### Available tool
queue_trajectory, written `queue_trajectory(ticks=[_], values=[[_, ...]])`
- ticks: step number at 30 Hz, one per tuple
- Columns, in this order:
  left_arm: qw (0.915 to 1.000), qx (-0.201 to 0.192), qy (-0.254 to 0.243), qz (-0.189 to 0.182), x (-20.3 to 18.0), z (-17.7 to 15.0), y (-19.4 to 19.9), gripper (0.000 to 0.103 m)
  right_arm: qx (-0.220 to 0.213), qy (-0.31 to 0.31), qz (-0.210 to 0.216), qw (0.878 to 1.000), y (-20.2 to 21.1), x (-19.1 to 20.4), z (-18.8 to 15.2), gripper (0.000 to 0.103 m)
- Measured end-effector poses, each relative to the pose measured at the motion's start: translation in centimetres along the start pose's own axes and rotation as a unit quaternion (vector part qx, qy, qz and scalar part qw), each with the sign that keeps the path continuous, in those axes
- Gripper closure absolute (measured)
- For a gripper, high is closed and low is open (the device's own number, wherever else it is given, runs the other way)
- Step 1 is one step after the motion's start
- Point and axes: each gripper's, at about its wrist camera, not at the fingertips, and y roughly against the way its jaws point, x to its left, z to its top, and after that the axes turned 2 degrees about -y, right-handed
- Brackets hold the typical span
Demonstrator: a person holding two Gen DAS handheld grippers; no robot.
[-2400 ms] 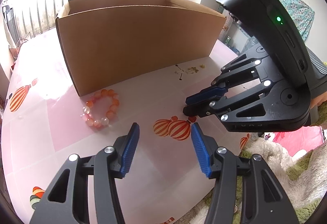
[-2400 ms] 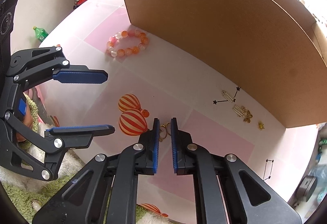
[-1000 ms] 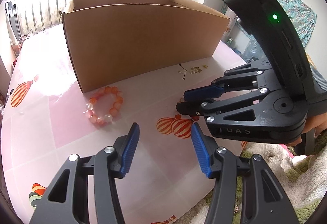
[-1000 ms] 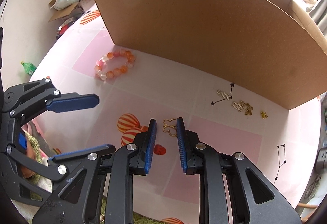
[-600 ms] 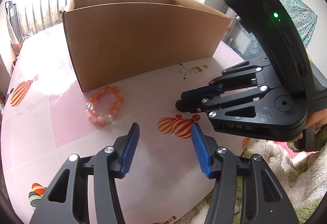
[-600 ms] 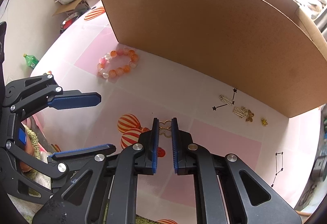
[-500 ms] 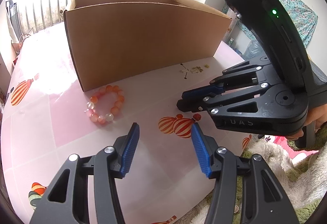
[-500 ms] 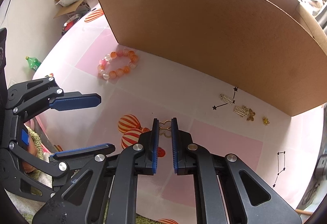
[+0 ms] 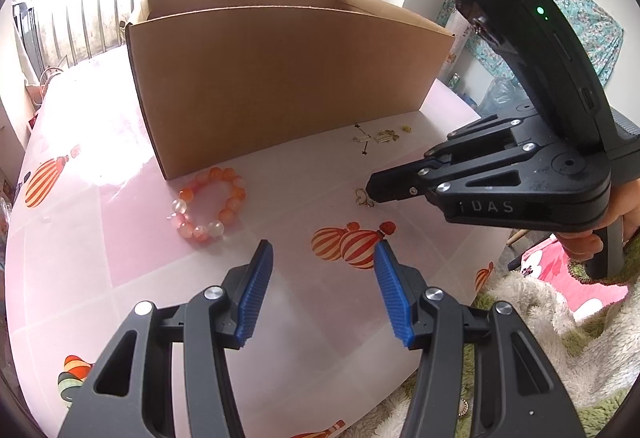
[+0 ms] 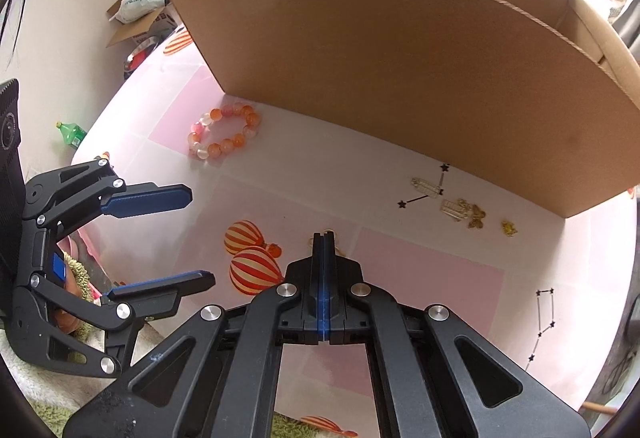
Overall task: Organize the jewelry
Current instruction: 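Open the right tool and raise it away from the butterfly charm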
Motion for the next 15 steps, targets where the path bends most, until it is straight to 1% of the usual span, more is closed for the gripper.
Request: queue_trajectory(ticks=[4, 6, 7, 9, 10, 11, 14, 15], values=[[0.9999, -0.016, -0.004, -0.003, -0.7, 0.3, 0.3, 0.052, -0.018, -0.024, -0.001, 1.000, 0.8, -1.5, -0.5, 0.100], [0.9996, -0.025, -0.008, -0.011, -1.3, 0.7, -0.1, 0.052, -0.023, -0.042, 0.001, 0.999, 1.0, -2.2, -1.0, 0.092], [0.9995, -0.026, -0.010, -0.015, -1.6, 1.0, -0.4, 0.052, -0.028, -0.050, 0.001, 0.998, 1.2, -2.6, -1.2, 0.083], [0.9994, -0.024, -0.011, -0.022, -2.2, 1.6, -1.4, 0.052, -0.035, -0.055, -0.001, 0.998, 1.4, -3.1, -1.8, 0.079], [0.9995, -0.019, -0.013, -0.020, -2.4, 1.9, -1.9, 0.052, -0.038, -0.056, -0.002, 0.998, 1.5, -3.2, -2.0, 0.073], [0.9996, -0.018, -0.016, -0.017, -2.7, 2.2, -2.4, 0.052, -0.043, -0.058, -0.004, 0.997, 1.7, -3.4, -2.3, 0.064], [0.9997, -0.005, -0.026, 0.001, -3.4, 2.9, -3.7, 0.052, -0.063, -0.063, -0.006, 0.996, 2.3, -4.0, -3.2, 0.054], [0.9996, 0.001, -0.028, 0.007, -3.6, 3.0, -4.1, 0.055, -0.069, -0.067, -0.007, 0.995, 2.4, -4.3, -3.5, 0.052]])
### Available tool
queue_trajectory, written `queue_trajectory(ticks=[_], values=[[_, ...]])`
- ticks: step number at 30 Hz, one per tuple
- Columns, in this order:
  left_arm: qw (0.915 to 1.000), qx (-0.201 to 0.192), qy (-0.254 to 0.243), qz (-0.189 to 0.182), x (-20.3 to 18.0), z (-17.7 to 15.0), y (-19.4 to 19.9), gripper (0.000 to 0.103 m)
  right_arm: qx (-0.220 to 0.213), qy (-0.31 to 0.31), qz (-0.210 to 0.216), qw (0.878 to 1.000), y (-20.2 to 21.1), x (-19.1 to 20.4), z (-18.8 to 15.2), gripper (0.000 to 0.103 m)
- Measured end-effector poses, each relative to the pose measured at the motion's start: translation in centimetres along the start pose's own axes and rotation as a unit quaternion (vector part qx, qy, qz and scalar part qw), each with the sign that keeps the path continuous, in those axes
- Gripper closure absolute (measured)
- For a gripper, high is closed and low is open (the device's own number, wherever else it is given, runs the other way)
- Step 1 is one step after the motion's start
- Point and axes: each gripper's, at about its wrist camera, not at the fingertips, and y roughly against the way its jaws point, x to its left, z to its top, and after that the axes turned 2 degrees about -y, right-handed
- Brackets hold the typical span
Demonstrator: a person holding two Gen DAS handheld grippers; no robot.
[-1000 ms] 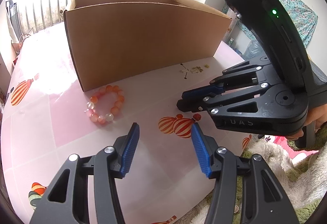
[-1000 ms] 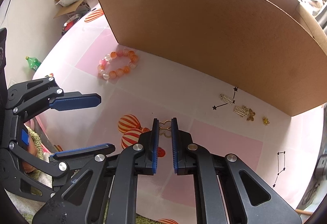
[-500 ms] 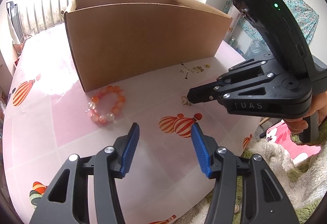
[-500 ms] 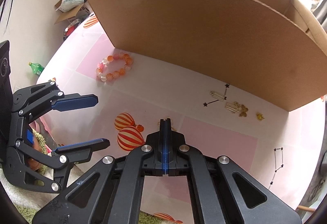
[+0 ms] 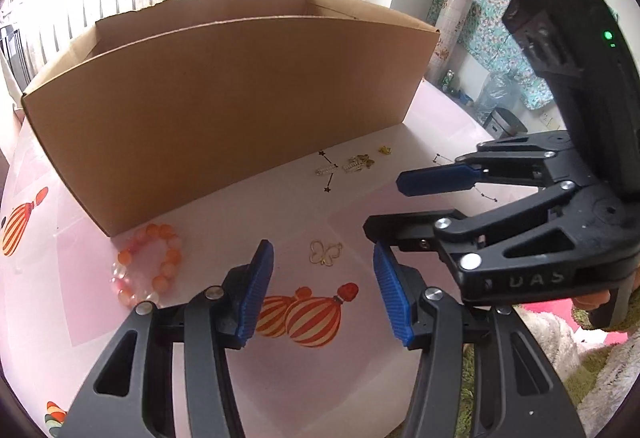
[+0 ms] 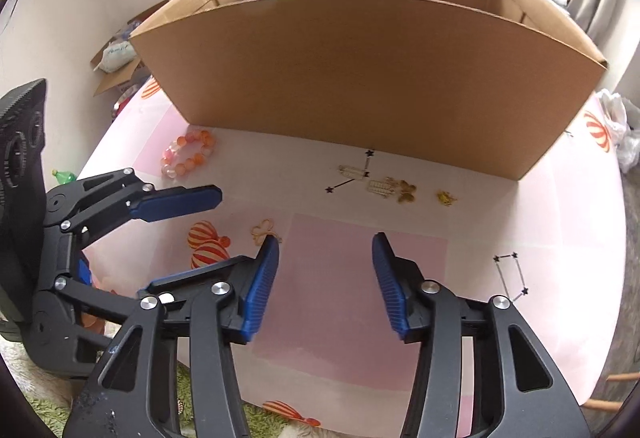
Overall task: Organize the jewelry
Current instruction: 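Open the right tool and raise it away from the butterfly charm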
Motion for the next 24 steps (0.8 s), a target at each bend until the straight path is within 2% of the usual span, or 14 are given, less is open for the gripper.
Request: queue_trajectory(ticks=[3, 9, 16, 18, 24], values=[[0.9993, 0.028, -0.008, 0.024, -0.5, 0.2, -1.2, 0.065, -0.017, -0.012, 0.003, 1.000, 0.5, -1.2, -0.5, 0.045], [0.9954, 0.047, -0.037, 0.075, -1.4, 0.8, -2.1, 0.071, -0.035, -0.042, 0.011, 0.998, 0.9, -3.8, -1.0, 0.036], [0.9933, 0.067, -0.043, 0.084, -1.6, 1.4, -2.5, 0.081, -0.057, -0.072, 0.032, 0.995, 1.2, -6.0, -1.9, 0.035], [0.9926, 0.073, -0.050, 0.082, -1.9, 1.5, -2.5, 0.088, -0.062, -0.078, 0.038, 0.994, 1.3, -6.6, -1.8, 0.035], [0.9902, 0.085, -0.060, 0.092, -2.3, 1.8, -2.7, 0.088, -0.070, -0.087, 0.053, 0.992, 1.1, -7.5, -2.0, 0.035]])
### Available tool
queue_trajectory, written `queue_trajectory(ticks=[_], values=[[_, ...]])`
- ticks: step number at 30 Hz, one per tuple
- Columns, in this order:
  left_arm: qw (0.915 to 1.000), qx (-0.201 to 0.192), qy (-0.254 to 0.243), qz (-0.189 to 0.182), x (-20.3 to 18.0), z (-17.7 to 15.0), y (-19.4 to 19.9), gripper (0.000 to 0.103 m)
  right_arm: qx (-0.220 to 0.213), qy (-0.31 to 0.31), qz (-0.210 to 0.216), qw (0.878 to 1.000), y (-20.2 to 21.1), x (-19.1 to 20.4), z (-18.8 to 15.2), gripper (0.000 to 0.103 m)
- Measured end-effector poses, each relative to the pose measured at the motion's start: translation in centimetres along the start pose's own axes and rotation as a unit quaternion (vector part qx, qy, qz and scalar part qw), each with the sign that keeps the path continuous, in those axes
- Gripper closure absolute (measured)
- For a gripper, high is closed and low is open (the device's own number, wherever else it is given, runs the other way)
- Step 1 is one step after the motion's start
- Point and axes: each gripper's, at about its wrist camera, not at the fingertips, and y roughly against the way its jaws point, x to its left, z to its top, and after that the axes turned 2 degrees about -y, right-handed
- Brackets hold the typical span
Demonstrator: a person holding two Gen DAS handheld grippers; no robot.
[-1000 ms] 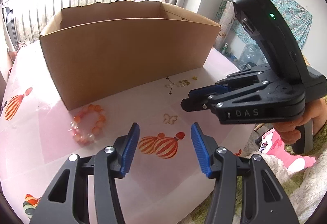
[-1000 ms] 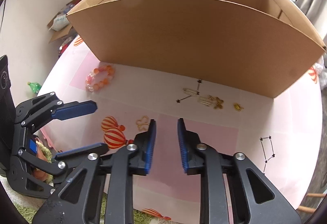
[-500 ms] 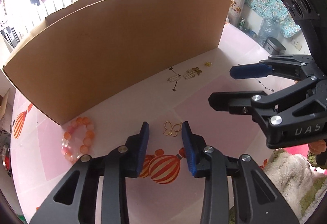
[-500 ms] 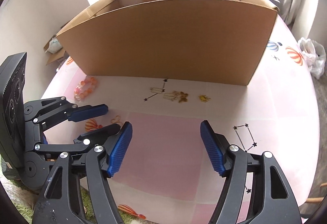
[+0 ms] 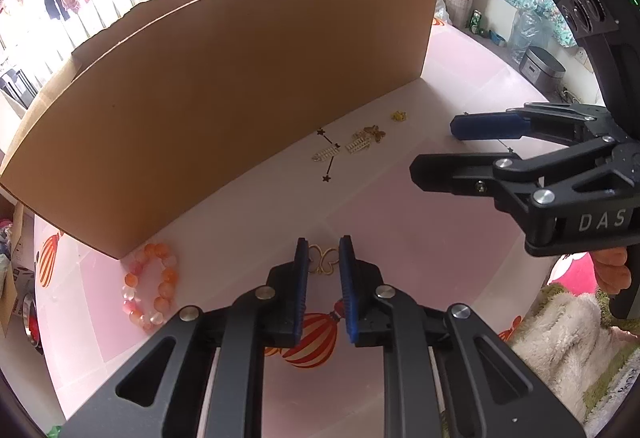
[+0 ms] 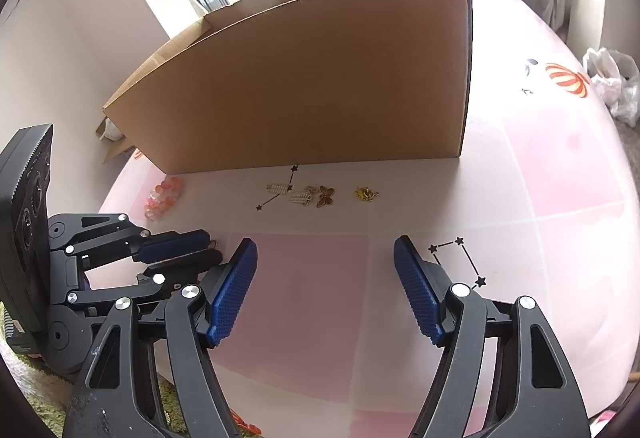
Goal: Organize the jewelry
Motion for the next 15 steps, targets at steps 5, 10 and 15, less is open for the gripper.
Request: queue_trajectory(ticks=[5, 10, 15], values=[[0.9998, 0.002, -0.014, 0.010, -0.7, 0.2, -0.1, 0.103, -0.004, -0.004, 0.004, 1.000, 0.3, -0.2, -0.2, 0.035], [1.0000, 0.002, -0.006, 0.002, -0.7, 0.4, -0.3, 0.103, -0.007, -0.007, 0.007, 1.000, 0.0, -0.3, 0.0, 0.035], [0.9995, -0.026, -0.013, -0.014, -0.8, 0.7, 0.8, 0.103, -0.008, -0.004, 0.012, 1.000, -0.2, 0.1, 0.1, 0.035]])
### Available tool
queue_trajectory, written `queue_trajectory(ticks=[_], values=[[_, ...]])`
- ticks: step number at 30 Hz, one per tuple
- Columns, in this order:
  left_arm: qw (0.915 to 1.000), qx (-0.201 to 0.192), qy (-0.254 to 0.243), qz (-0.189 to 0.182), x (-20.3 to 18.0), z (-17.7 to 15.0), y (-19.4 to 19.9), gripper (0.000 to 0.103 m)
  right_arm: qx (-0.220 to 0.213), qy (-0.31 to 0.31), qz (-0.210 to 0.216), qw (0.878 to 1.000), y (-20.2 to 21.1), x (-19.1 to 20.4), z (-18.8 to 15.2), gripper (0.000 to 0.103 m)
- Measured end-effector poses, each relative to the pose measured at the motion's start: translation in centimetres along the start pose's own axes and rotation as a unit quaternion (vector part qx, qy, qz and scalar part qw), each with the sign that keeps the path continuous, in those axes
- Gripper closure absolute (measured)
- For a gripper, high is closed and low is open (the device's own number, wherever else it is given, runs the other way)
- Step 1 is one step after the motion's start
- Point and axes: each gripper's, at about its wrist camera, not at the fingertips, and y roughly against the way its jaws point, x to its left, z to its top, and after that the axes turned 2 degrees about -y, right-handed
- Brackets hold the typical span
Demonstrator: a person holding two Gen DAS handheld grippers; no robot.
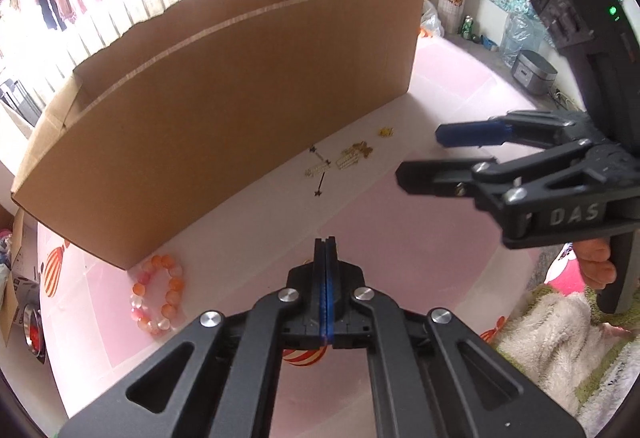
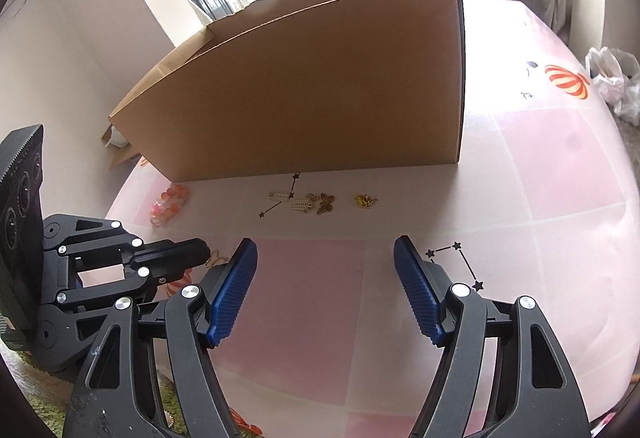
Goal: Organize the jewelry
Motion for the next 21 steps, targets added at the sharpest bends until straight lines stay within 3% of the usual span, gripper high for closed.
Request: queue_trajectory(ticks=[2, 6, 14, 17, 21], values=[[1.0000, -0.003, -0.006, -0.003, 0.1, 0.1, 0.3, 0.101, 0.002, 0.004, 0.004, 1.000, -0.1, 0.2, 0.0, 0.035], [0.9996, 0.023, -0.007, -0.018, 0.8, 0.1, -0.3, 0.078, 0.003, 0.013, 0.007, 1.000, -0.2, 0.5, 0.1, 0.035], [0.9928, 0.064, -0.079, -0.063, 1.1, 0.1, -1.9, 0.077, 0.007, 0.025, 0.014, 1.000, -0.6, 0.8, 0.4, 0.035], [0.9853, 0.075, -0.124, -0.091, 1.1, 0.6, -2.5, 0.077, 0.009, 0.024, 0.016, 1.000, -0.9, 0.8, 0.6, 0.035], [0.9664, 0.102, -0.201, -0.123, 0.8, 1.7, -3.2, 0.077, 0.010, 0.024, 0.019, 0.999, -1.1, 0.9, 0.7, 0.035]])
